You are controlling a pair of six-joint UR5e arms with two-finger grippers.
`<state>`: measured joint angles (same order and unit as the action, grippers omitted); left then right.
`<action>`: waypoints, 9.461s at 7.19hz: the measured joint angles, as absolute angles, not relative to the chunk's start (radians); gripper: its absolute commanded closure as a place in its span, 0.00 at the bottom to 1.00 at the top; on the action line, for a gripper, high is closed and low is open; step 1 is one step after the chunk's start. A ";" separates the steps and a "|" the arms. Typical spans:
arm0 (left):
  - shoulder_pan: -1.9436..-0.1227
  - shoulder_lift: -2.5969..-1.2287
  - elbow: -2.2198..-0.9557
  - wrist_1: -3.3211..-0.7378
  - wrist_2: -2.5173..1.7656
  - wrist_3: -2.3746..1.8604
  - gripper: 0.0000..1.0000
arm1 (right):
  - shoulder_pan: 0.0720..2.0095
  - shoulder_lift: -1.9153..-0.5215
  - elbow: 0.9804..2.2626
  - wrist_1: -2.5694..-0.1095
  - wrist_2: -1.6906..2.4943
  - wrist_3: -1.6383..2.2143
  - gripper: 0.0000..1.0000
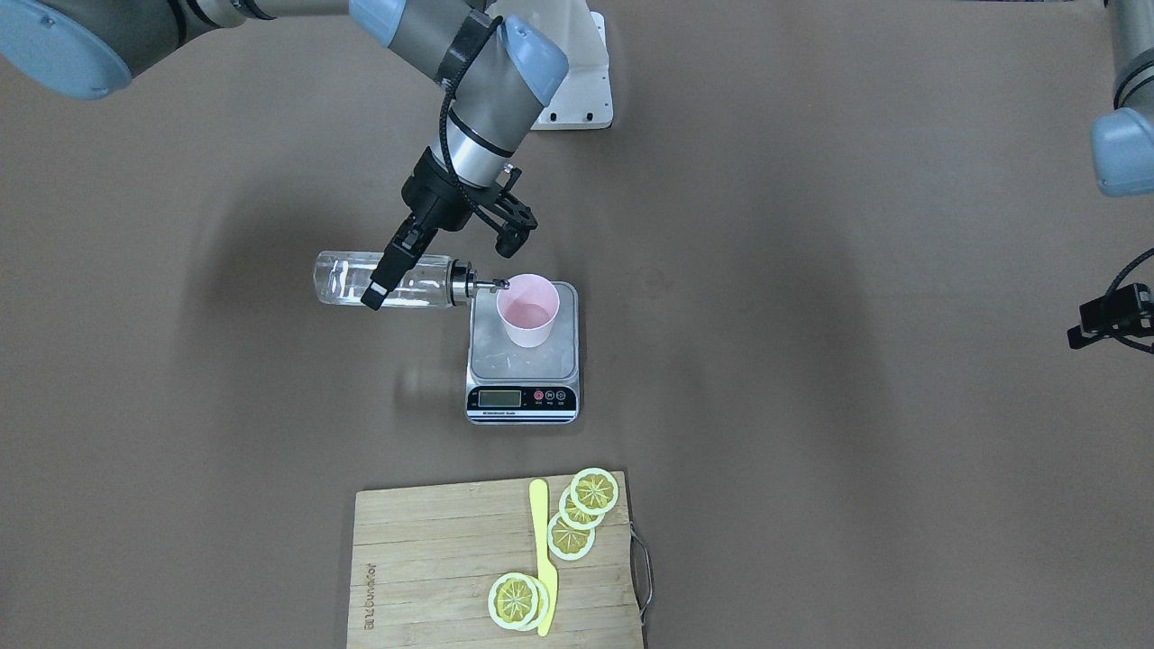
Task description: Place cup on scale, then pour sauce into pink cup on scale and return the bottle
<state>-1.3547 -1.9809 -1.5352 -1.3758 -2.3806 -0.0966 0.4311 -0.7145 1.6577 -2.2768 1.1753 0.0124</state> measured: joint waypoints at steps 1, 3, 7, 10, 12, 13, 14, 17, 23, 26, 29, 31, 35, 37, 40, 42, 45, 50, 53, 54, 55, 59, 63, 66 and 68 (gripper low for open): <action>-1.355 -1.980 -1.536 -1.376 -2.381 -0.097 0.02 | 0.431 -0.703 1.644 -2.289 1.168 -0.003 1.00; -1.355 -1.979 -1.537 -1.376 -2.381 -0.097 0.02 | 0.430 -0.696 1.635 -2.309 1.149 -0.051 1.00; -1.354 -1.971 -1.538 -1.377 -2.381 -0.096 0.02 | 0.429 -0.661 1.602 -2.358 1.106 -0.169 1.00; -1.355 -1.966 -1.539 -1.378 -2.381 -0.095 0.02 | 0.428 -0.645 1.586 -2.377 1.083 -0.228 1.00; -1.355 -1.965 -1.540 -1.379 -2.381 -0.096 0.02 | 0.427 -0.643 1.586 -2.388 1.067 -0.273 1.00; -1.355 -1.965 -1.540 -1.379 -2.381 -0.096 0.02 | 0.427 -0.642 1.586 -2.390 1.062 -0.289 1.00; -1.355 -1.965 -1.541 -1.379 -2.380 -0.096 0.02 | 0.428 -0.640 1.587 -2.390 1.060 -0.297 1.00; -1.354 -1.965 -1.558 -1.378 -2.380 -0.099 0.02 | 0.429 -0.644 1.600 -2.380 1.064 -0.202 1.00; -1.355 -1.966 -1.566 -1.376 -2.379 -0.101 0.02 | 0.507 -0.944 1.925 -1.995 1.312 0.015 1.00; -1.353 -1.965 -1.561 -1.376 -2.379 -0.103 0.02 | 0.678 -1.216 2.032 -1.610 1.568 0.199 1.00; -1.353 -1.967 -1.559 -1.376 -2.379 -0.103 0.02 | 0.759 -1.442 2.032 -1.277 1.601 0.300 1.00; -1.353 -1.968 -1.558 -1.376 -2.378 -0.103 0.02 | 0.790 -1.566 1.969 -0.961 1.633 0.453 1.00; -1.353 -1.971 -1.560 -1.375 -2.376 -0.103 0.02 | 0.829 -1.625 1.625 -0.345 1.673 0.571 1.00; -1.353 -1.973 -1.563 -1.373 -2.376 -0.103 0.02 | 0.840 -1.640 1.565 -0.240 1.676 0.573 1.00; -1.354 -1.974 -1.565 -1.373 -2.376 -0.103 0.02 | 0.840 -1.660 1.514 -0.159 1.685 0.571 1.00; -1.355 -1.974 -1.566 -1.372 -2.376 -0.103 0.02 | 0.840 -1.664 1.502 -0.146 1.710 0.571 1.00; -1.357 -1.975 -1.574 -1.369 -2.375 -0.103 0.02 | 0.840 -1.665 1.500 -0.144 1.732 0.577 0.65; -1.358 -1.978 -1.582 -1.366 -2.375 -0.104 0.02 | 0.860 -1.686 1.504 -0.128 1.812 0.578 0.00; -1.358 -1.979 -1.590 -1.364 -2.374 -0.113 0.02 | 0.872 -1.779 1.505 -0.021 1.853 0.578 0.00; -1.358 -1.977 -1.598 -1.364 -2.374 -0.130 0.02 | 0.896 -1.823 1.503 0.016 1.895 0.576 0.00; -1.358 -1.973 -1.606 -1.364 -2.373 -0.140 0.02 | 0.942 -1.860 1.496 0.038 1.952 0.571 0.00; -1.371 -1.955 -1.595 -1.367 -2.318 -0.069 0.02 | 1.250 -1.783 1.312 -0.130 2.130 0.502 0.00; -1.483 -1.954 -1.418 -1.380 -2.285 0.202 0.02 | 1.513 -1.523 1.297 -0.892 2.301 0.146 0.00; -1.578 -1.824 -1.373 -1.506 -2.291 0.269 0.02 | 1.598 -1.462 1.337 -1.316 2.344 -0.145 0.00; -1.586 -1.791 -1.379 -1.567 -2.293 0.140 0.02 | 1.596 -1.460 1.450 -1.552 2.332 -0.219 0.00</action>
